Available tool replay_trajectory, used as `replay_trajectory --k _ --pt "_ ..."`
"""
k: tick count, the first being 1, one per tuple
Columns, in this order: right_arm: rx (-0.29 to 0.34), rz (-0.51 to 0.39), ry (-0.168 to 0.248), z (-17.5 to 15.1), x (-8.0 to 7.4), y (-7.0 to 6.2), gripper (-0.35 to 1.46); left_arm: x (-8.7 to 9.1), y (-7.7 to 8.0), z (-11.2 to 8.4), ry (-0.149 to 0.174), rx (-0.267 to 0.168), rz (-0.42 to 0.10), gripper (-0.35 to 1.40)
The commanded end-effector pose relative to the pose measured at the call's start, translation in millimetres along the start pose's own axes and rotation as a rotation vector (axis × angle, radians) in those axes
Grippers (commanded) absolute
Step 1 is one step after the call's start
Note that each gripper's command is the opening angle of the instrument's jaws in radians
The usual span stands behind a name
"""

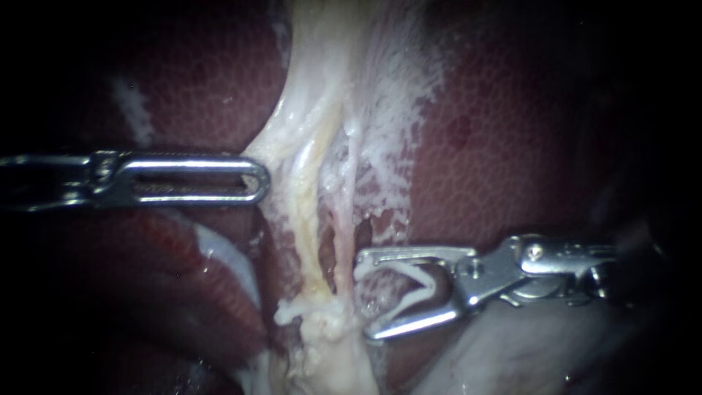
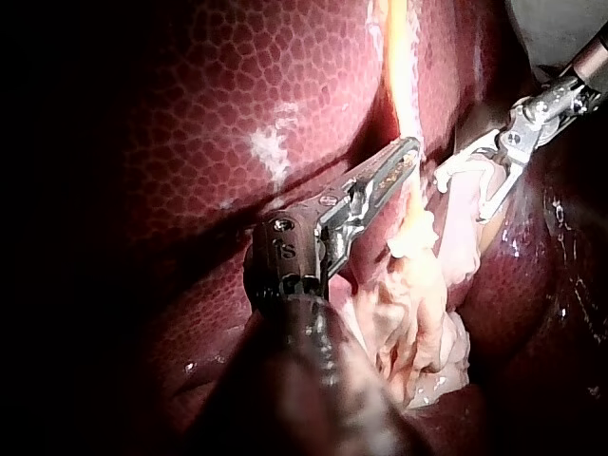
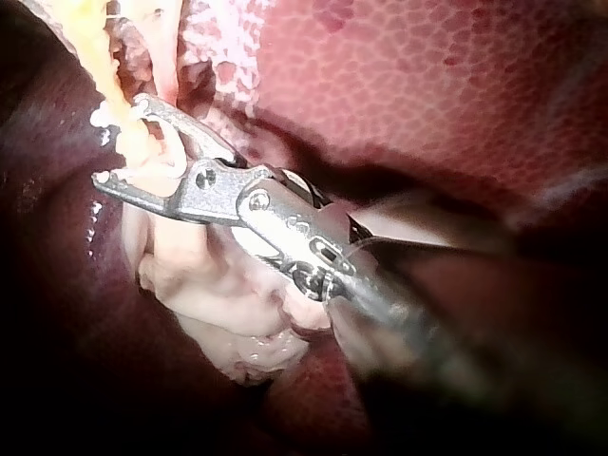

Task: Clipping second clip left tube

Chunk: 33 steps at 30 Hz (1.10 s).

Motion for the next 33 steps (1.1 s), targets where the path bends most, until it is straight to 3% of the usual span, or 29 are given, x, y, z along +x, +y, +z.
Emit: replay_trajectory --k 1,13,24,33 --pt "-0.002 0.0 -0.001 0.3 -0.1 0.1 0.58 0.0 -0.1 0.0 0.0 -0.001 0.001 -0.35" --pt "0.003 0.002 -0.006 2.2 -0.1 2.0 0.58 0.1 -0.9 -0.1 -0.003 0.0 0.002 -0.35" --pt "0.049 0.021 -0.022 5.2 -1.3 1.7 0.57 0.3 -0.9 0.0 -0.004 0.0 0.003 -0.35" --pt "0.074 0.036 -0.023 7.3 -1.1 1.9 0.56 0.8 -0.6 0.4 -0.005 -0.002 0.006 -0.35"
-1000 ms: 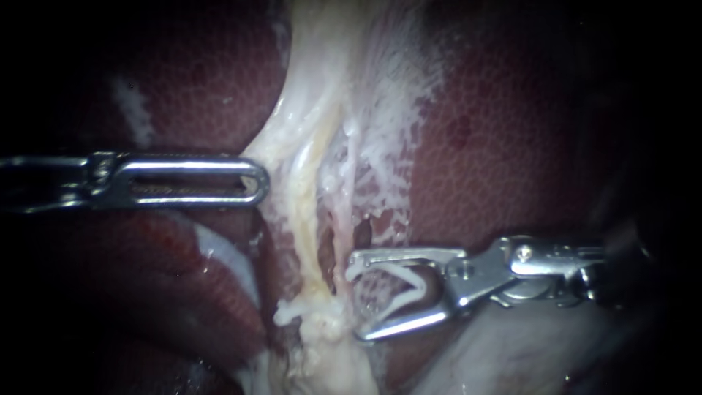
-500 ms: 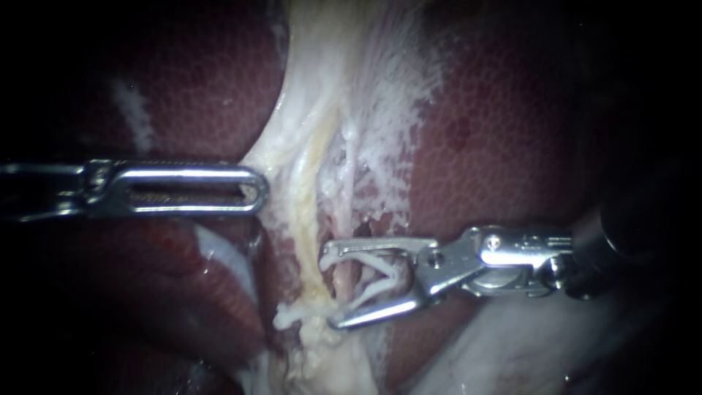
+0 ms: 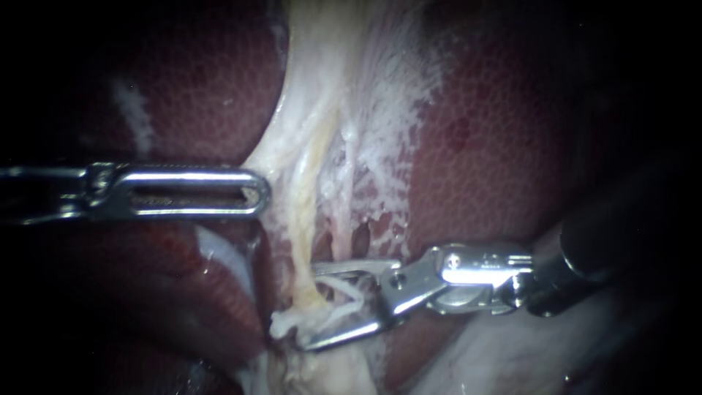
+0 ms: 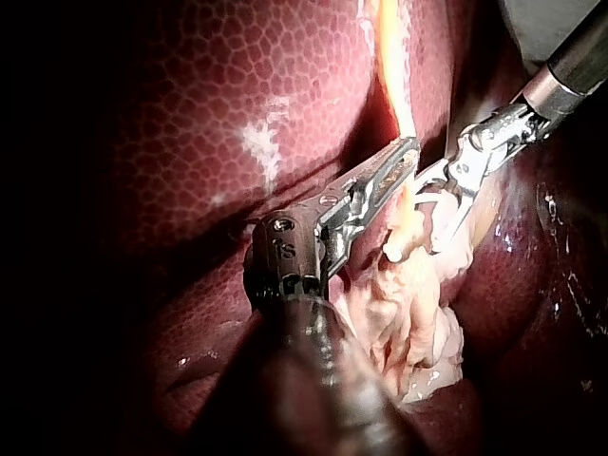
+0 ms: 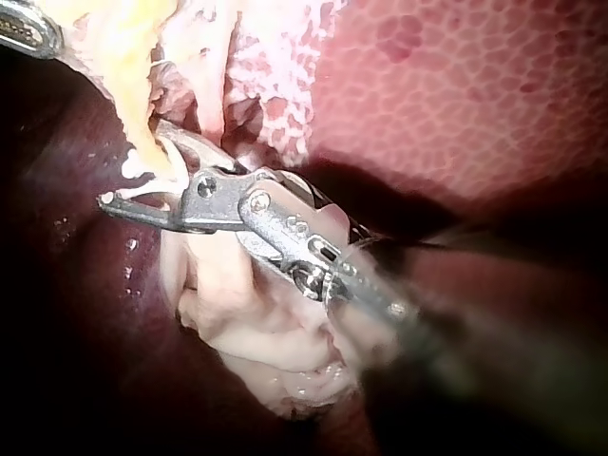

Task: Clipping second clip left tube

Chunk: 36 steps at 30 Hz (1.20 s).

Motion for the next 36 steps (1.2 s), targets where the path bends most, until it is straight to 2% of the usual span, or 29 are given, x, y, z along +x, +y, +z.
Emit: replay_trajectory --k 1,6,19,28,33,36 --pt "0.004 0.0 0.0 0.2 0.0 0.0 0.56 0.1 0.0 0.1 0.0 0.0 0.001 -0.35" --pt "0.029 0.009 -0.002 1.1 0.2 0.0 0.54 0.1 0.0 0.1 0.0 0.0 0.001 -0.35" --pt "0.027 0.045 0.0 1.6 0.5 0.4 0.51 0.3 0.0 0.2 0.0 -0.001 0.002 -0.35" --pt "0.027 0.112 0.003 1.6 0.6 0.6 0.46 0.3 0.0 0.3 0.0 -0.001 0.002 -0.35" --pt "0.02 0.166 0.006 1.1 0.6 1.0 0.37 0.3 0.1 0.3 0.0 0.0 0.002 -0.35" --pt "-0.004 0.19 0.012 0.6 0.7 1.4 0.22 0.4 0.3 0.3 0.0 0.0 0.003 -0.35"
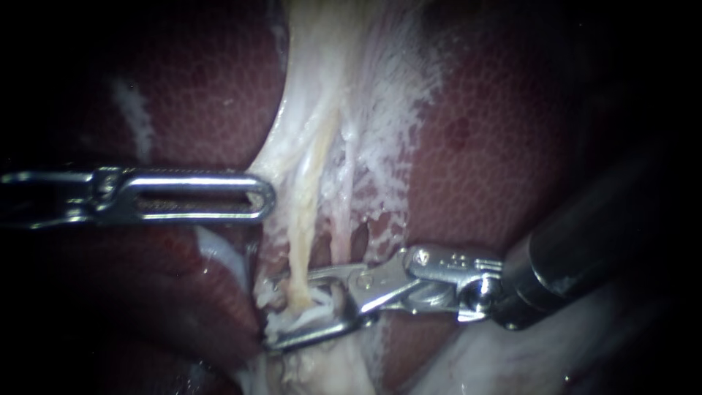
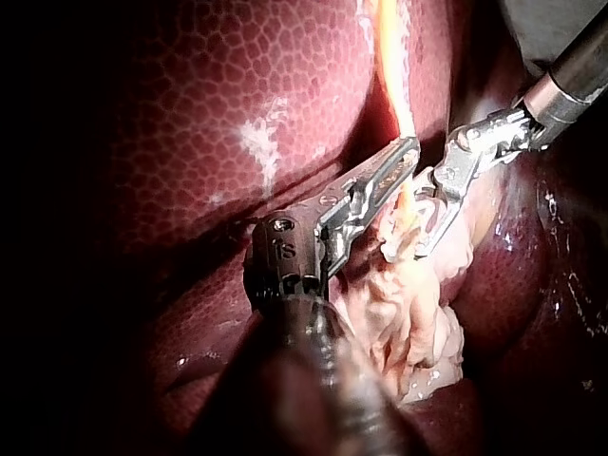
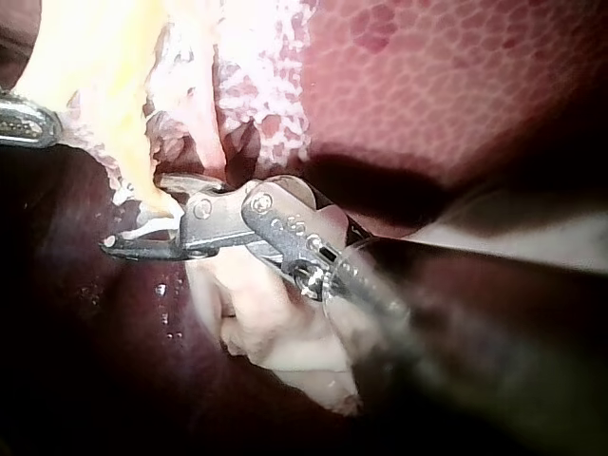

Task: Clipping second clip left tube

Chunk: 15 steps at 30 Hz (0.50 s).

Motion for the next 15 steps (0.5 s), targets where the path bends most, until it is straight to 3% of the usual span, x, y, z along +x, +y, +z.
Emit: replay_trajectory --k 1,2,6,9,15 --pt "-0.006 0.002 0.002 -0.3 0.0 0.2 0.1 0.0 0.1 0.0 0.0 0.001 0.0 -0.35" --pt "-0.013 0.015 0.004 -0.5 0.0 0.5 -0.05 0.0 0.1 0.0 0.0 0.001 0.0 -0.35" --pt "-0.037 0.022 -0.001 -1.3 -0.2 1.2 -0.34 0.1 0.2 0.0 0.0 0.001 0.0 -0.35" --pt "-0.045 0.021 -0.024 -1.4 -0.7 1.5 -0.35 0.1 0.2 0.0 0.0 0.001 0.0 -0.35" --pt "-0.046 0.025 -0.025 -1.2 -1.1 1.6 -0.35 0.1 0.2 0.0 0.0 0.001 0.0 -0.35"
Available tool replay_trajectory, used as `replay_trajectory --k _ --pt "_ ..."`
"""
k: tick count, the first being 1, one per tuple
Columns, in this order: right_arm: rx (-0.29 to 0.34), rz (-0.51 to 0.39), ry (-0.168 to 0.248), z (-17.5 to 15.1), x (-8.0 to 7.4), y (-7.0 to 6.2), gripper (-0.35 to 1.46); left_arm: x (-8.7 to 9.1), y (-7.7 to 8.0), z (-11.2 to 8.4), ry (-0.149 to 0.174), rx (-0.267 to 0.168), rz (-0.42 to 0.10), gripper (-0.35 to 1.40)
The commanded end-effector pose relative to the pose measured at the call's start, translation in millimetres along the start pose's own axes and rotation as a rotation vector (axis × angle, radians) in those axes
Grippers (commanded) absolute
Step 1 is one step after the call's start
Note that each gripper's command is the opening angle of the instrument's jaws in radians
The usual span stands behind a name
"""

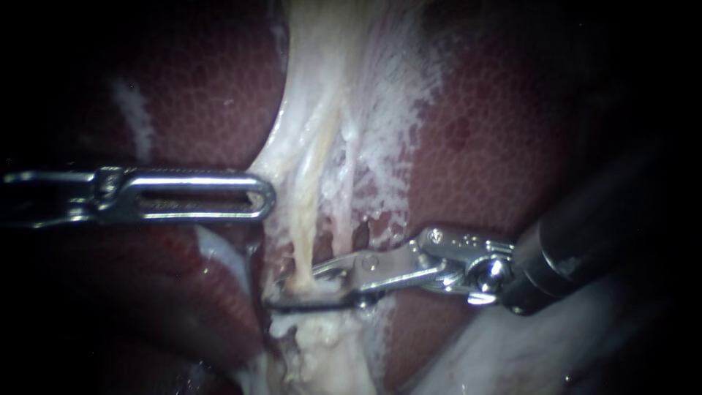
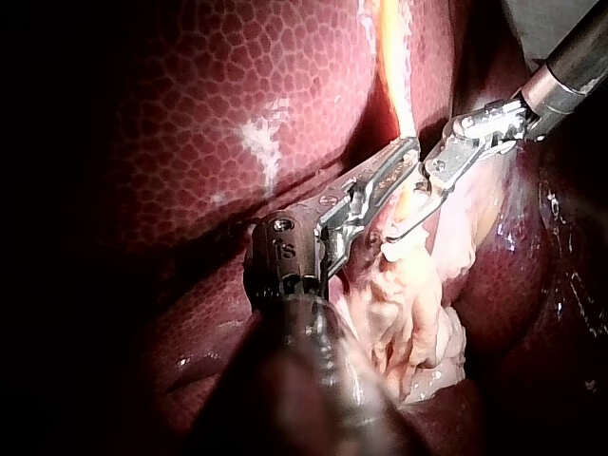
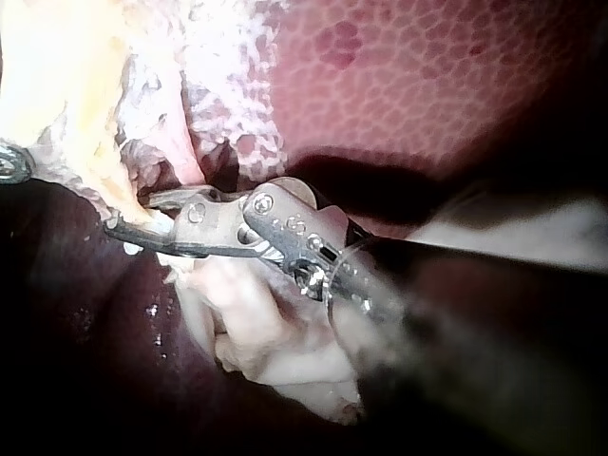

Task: Clipping second clip left tube

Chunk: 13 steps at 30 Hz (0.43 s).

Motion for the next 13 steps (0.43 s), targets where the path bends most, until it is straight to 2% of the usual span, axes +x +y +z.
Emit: replay_trajectory --k 1,13 --pt "0.0 0.005 0.001 0.1 0.0 -0.1 -0.35 0.0 0.0 0.0 0.0 0.0 0.0 -0.35" --pt "0.0 0.003 0.0 0.1 -0.2 -0.1 -0.35 0.0 0.0 0.1 0.0 0.0 0.0 -0.35"
